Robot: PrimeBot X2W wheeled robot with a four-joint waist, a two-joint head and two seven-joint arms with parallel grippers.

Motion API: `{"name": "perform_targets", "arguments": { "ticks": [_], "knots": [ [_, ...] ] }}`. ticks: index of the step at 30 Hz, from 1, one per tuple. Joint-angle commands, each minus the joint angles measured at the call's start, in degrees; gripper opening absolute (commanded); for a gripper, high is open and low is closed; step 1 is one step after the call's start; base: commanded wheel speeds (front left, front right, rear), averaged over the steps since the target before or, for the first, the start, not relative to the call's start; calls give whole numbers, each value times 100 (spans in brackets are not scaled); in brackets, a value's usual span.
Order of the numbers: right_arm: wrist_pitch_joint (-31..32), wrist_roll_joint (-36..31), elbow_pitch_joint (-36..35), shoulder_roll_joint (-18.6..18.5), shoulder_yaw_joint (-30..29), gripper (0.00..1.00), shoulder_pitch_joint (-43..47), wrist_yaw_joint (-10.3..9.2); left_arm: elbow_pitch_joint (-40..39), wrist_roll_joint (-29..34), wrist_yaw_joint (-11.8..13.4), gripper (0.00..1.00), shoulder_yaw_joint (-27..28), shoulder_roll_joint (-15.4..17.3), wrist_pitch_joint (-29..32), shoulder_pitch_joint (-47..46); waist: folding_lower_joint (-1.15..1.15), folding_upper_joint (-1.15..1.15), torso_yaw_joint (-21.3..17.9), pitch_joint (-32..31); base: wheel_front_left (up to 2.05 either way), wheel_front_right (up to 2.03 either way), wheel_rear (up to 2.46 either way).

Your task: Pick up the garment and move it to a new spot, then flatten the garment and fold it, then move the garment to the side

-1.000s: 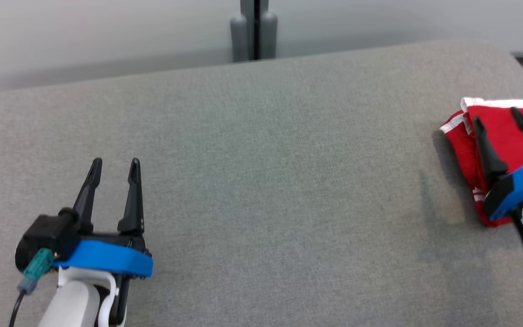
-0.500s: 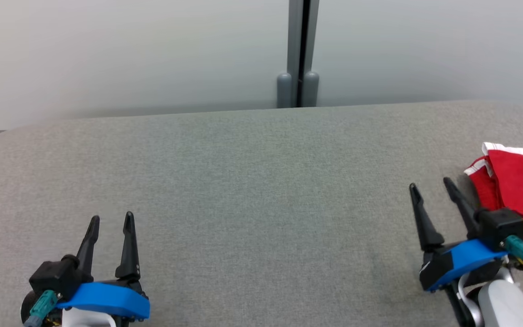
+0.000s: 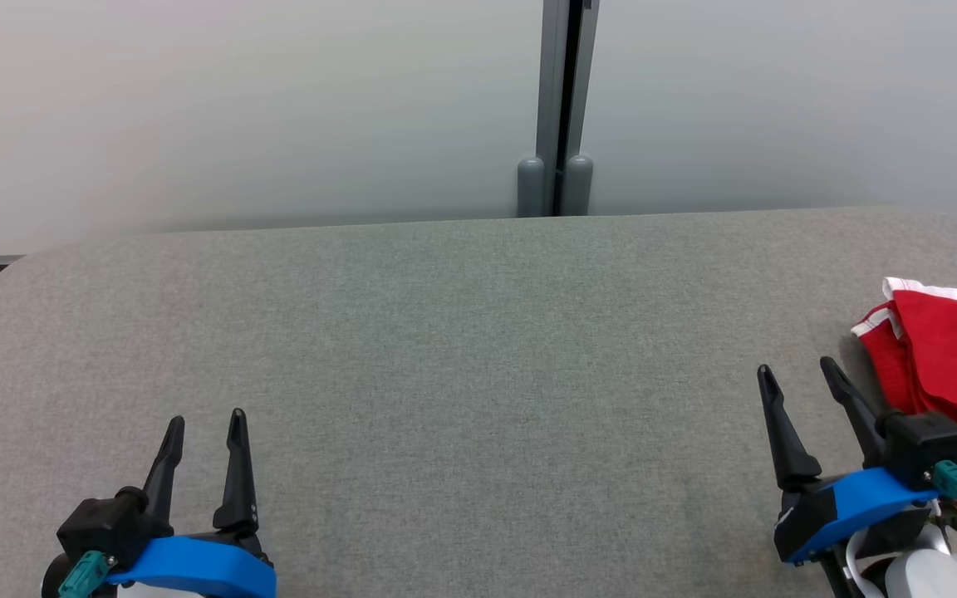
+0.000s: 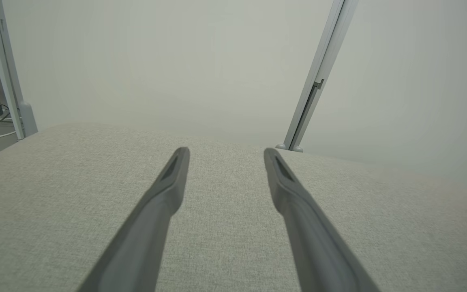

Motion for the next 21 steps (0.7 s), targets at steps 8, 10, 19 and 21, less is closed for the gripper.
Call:
{"name": "perform_targets", "arguments": {
  "ticks": [8, 10, 19, 21],
  "knots": [
    [42, 35, -78, 118, -61, 100, 223, 4, 49, 49, -32, 100, -7, 39, -23, 28, 1, 0, -71, 10, 0, 0, 0],
    [36, 39, -62, 136, -43, 100, 234, 4, 61, 47, -40, 100, -13, 52, -23, 11, 1, 0, -76, 12, 0, 0, 0],
    [69, 28, -66, 134, -33, 100, 210, 4, 90, 11, -37, 100, -34, 94, -21, -10, 1, 0, -86, 19, 0, 0, 0],
    [80, 22, -76, 137, -42, 100, 213, 4, 100, -3, -44, 100, -44, 103, -15, -15, 1, 0, -85, 22, 0, 0, 0]
  ]
}}
